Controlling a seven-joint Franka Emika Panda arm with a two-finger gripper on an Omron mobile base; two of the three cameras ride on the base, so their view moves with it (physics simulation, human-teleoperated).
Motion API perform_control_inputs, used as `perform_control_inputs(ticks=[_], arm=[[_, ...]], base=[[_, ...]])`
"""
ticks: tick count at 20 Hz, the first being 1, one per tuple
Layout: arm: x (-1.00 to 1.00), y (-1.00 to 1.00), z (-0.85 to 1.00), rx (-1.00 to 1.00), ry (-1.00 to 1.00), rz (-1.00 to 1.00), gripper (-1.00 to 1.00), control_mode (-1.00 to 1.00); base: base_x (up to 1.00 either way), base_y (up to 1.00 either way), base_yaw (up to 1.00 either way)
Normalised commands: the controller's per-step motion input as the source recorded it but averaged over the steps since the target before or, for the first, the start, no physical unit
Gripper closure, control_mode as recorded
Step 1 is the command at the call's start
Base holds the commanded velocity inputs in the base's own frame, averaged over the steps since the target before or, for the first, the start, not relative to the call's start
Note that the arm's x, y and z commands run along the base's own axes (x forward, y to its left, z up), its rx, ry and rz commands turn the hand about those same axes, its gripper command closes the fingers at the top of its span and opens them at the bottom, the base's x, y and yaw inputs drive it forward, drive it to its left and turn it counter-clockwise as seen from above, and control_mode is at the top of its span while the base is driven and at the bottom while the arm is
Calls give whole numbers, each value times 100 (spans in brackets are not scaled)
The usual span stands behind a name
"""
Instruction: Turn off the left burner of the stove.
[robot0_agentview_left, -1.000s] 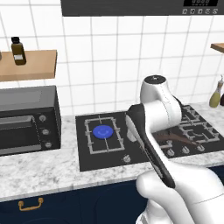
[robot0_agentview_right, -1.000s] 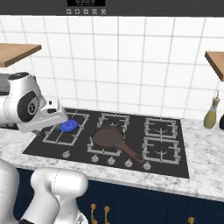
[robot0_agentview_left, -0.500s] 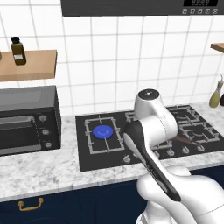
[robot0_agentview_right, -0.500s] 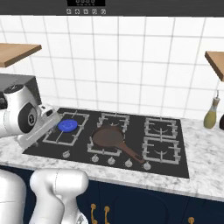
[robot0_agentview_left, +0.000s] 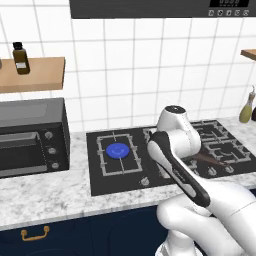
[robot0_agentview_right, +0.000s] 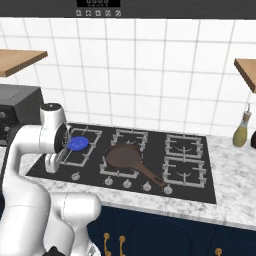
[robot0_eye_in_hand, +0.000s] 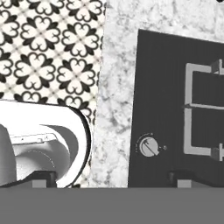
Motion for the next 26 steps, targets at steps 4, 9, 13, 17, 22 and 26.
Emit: perform_control_inputs(ticks=[4, 9, 13, 17, 22, 26], arm=[[52, 0, -34, -1, 4, 21, -100, -100], [46, 0, -27, -2, -2, 22, -100, -100], [27, 0, -40, 1, -11, 33, -100, -100], [9, 0, -55, 3, -9, 34, -100, -100], [2, 8, -47, 0, -3, 27, -100, -100], [-15, 13, -31, -7, 4, 14, -100, -100]], base=[[0, 0, 0], [0, 0, 0], [0, 0, 0], [0, 0, 0], [0, 0, 0], [0, 0, 0]])
